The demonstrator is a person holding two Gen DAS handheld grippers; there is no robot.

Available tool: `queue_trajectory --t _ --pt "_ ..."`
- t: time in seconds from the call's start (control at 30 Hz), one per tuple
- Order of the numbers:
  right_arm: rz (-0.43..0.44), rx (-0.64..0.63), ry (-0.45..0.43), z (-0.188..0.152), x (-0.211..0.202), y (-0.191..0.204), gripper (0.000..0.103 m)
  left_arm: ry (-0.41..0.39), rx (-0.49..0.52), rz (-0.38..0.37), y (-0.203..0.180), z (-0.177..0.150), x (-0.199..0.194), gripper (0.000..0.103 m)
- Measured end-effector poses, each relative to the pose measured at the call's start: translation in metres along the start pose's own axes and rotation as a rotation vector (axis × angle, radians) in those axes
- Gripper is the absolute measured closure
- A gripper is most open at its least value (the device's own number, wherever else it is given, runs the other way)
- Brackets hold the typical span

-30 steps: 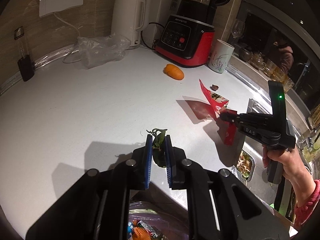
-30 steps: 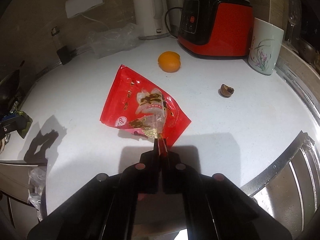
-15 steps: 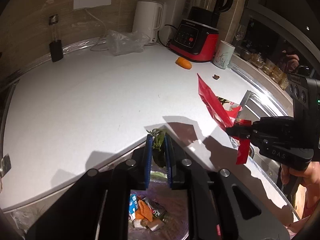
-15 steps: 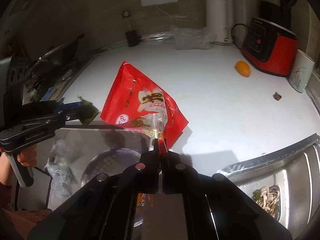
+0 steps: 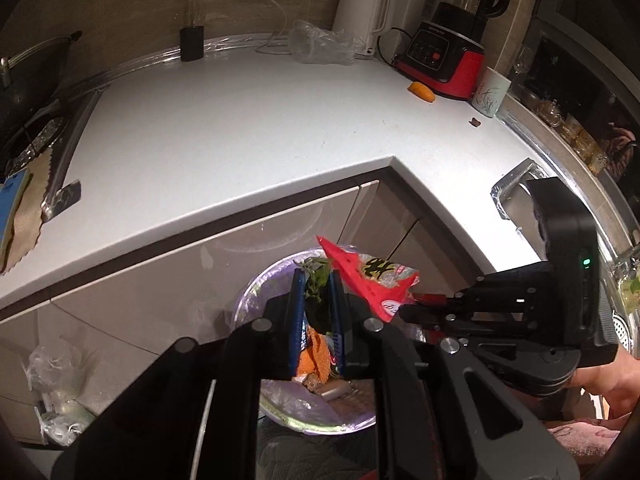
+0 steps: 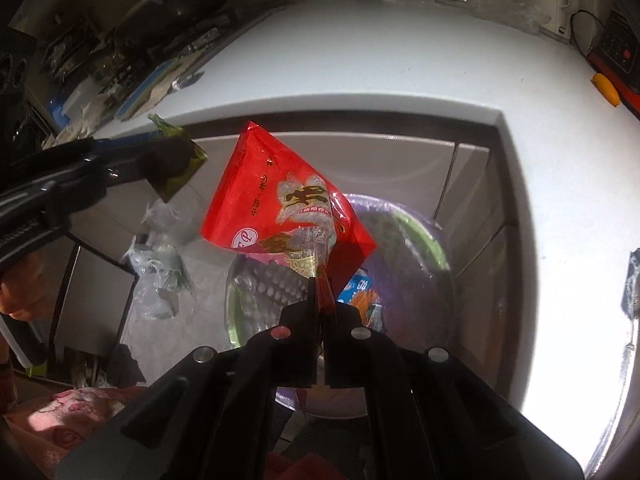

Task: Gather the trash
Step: 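Carry the pear and red packet over the bin and open both tools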

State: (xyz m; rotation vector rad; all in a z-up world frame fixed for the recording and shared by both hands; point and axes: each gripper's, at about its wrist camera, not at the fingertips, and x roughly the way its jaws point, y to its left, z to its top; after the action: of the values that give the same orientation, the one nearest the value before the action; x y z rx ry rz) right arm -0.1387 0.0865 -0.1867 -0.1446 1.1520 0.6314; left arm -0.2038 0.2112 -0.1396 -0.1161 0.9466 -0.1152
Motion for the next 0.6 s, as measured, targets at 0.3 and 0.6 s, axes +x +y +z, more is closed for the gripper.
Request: queue_trajectory --t 0.3,0.6 --pt "-0.054 -0.04 0.142 -0.016 0.075 0.015 0.101 0.012 -0.021 0.009 0.006 -0.017 -0.004 0.091" --pt "-0.134 -0.062 0.249 -0.033 0.118 0.002 0.098 0.015 -0.025 -0.003 0.0 -0.02 -0.002 0.091"
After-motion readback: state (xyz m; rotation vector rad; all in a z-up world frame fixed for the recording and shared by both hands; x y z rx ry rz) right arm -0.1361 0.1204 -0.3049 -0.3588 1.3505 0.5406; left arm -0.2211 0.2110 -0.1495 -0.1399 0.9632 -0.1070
